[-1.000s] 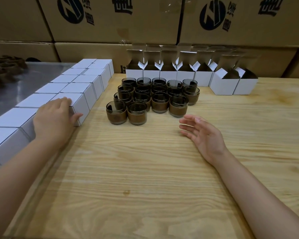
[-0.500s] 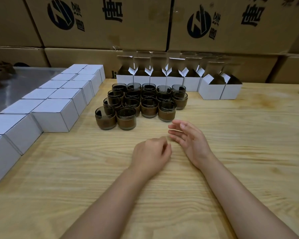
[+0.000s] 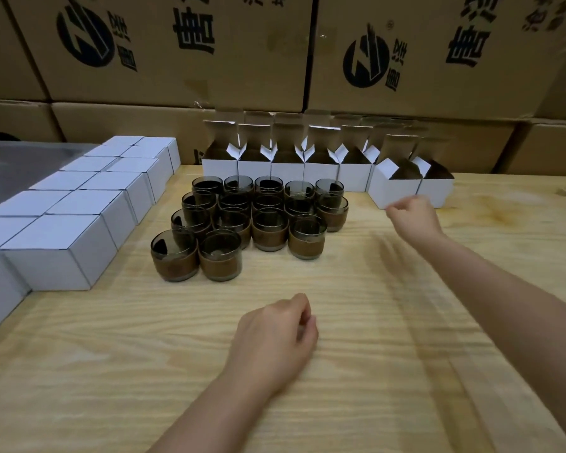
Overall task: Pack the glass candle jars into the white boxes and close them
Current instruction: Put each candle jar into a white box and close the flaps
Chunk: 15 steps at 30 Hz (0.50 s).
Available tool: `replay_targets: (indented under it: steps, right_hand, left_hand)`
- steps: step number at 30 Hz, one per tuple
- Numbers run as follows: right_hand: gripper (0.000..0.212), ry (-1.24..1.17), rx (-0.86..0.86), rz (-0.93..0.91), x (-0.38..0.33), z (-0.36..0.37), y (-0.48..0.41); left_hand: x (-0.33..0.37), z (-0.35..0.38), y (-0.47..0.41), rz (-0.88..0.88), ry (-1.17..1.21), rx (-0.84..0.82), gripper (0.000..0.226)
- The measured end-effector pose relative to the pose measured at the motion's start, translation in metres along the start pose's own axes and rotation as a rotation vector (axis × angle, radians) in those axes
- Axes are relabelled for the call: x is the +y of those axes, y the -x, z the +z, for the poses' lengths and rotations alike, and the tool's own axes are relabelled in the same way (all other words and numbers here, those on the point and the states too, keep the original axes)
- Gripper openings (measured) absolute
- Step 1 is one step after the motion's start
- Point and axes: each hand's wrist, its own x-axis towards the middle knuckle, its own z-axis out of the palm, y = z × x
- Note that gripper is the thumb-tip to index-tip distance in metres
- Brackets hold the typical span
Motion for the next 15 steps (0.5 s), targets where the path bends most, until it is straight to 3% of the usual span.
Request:
replay_targets:
  steps: [3, 7, 11, 15]
  right_hand:
    - [0.024, 0.296, -0.026, -0.045, 0.01, -0.009, -0.044]
    - [0.021, 0.333, -0.11, -0.024, 0.008, -0.004, -0.08]
    - [0.041, 0.408, -0.259, 0.007, 0.0, 0.005, -0.097]
    - [0.029, 0.582, -0.233, -0.082, 0.0, 0.008, -0.093]
  left_hand:
    - [-0.001, 0.001, 0.0, -0.002, -0.015, -0.008, 0.015]
    - [-0.002, 0.001, 0.001, -0.01, -0.012, -0.003, 0.017]
    - [-0.002, 0.0, 0.002, -0.007, 0.015, -0.022, 0.016]
    - [-0.003, -0.001, 0.002, -0.002, 0.004, -0.034, 0.015]
